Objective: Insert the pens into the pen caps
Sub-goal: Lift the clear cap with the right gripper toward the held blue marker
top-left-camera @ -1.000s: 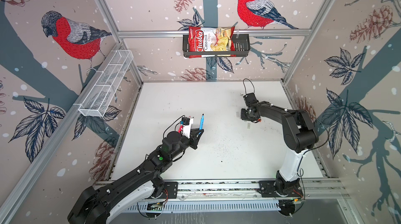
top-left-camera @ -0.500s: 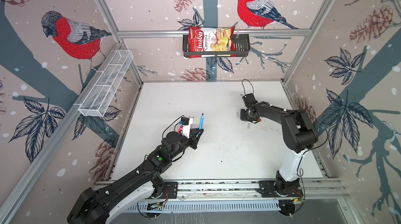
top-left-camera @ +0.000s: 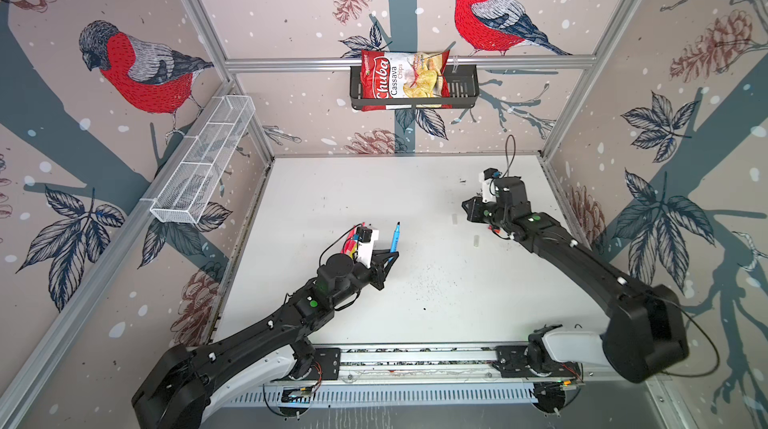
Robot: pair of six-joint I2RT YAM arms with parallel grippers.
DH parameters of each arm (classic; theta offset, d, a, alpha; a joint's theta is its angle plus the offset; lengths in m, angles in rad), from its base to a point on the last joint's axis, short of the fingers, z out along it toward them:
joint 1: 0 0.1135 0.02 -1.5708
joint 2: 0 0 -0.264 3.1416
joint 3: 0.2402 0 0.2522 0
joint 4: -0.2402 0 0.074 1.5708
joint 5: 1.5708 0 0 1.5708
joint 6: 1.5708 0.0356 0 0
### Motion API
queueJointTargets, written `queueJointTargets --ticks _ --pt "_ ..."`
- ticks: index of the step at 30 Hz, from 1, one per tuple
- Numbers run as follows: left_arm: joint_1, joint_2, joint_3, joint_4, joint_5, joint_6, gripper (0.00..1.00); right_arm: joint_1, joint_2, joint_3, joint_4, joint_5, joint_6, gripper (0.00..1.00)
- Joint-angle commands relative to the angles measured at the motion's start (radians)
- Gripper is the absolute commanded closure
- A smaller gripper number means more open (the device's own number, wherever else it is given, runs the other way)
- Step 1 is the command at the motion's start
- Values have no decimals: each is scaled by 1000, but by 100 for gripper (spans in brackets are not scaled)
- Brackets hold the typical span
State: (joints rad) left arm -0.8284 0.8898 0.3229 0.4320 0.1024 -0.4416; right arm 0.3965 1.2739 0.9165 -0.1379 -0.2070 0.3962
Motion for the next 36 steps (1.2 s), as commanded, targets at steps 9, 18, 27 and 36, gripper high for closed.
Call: queueJointTargets --ticks 9,18,27,36 --pt "-106 175 64 281 33 -87 100 1 -327 -220 455 -368 193 91" --pt "-161 257 126 339 52 -101 100 35 -367 -347 723 -417 364 89" --pt "-189 278 139 357 40 -105 100 82 -373 -359 767 -390 373 89" --pt "-202 287 153 358 34 -101 100 129 -353 -373 813 -370 383 89"
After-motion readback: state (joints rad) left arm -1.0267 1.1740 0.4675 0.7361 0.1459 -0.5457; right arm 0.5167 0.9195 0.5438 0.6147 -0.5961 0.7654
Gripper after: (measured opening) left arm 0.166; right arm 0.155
